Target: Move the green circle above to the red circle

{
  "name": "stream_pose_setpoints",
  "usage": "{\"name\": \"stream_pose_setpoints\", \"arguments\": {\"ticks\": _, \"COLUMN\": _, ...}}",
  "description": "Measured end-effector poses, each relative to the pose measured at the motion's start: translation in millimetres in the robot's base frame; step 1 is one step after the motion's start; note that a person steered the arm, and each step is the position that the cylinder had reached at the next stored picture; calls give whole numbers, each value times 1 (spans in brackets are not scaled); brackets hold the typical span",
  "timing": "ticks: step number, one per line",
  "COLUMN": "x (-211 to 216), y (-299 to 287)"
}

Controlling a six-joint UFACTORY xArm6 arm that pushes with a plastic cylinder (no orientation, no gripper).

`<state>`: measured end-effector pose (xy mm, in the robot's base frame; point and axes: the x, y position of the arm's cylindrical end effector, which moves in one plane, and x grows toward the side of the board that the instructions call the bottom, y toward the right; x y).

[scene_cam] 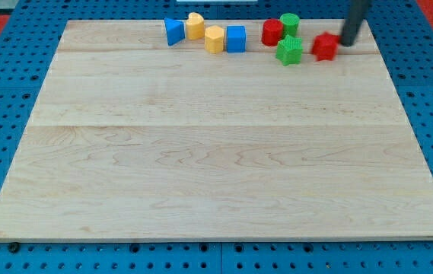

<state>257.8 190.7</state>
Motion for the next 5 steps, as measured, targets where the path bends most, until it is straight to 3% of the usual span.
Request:
{"name": "stream_pose_setpoints", "arguments": {"ticks": 1, "x": 8, "y": -24}}
{"name": "stream_pose_setpoints", "arguments": {"ticks": 2, "x": -24, "y": 14}}
{"name": "stream_pose_setpoints", "arguments": {"ticks": 3, "x": -67, "y": 12}}
{"name": "stream_pose_setpoints", "arguments": {"ticks": 4, "x": -67, "y": -4}}
{"name": "stream_pose_setpoints", "arguments": {"ticks": 5, "x": -66, "y": -61}}
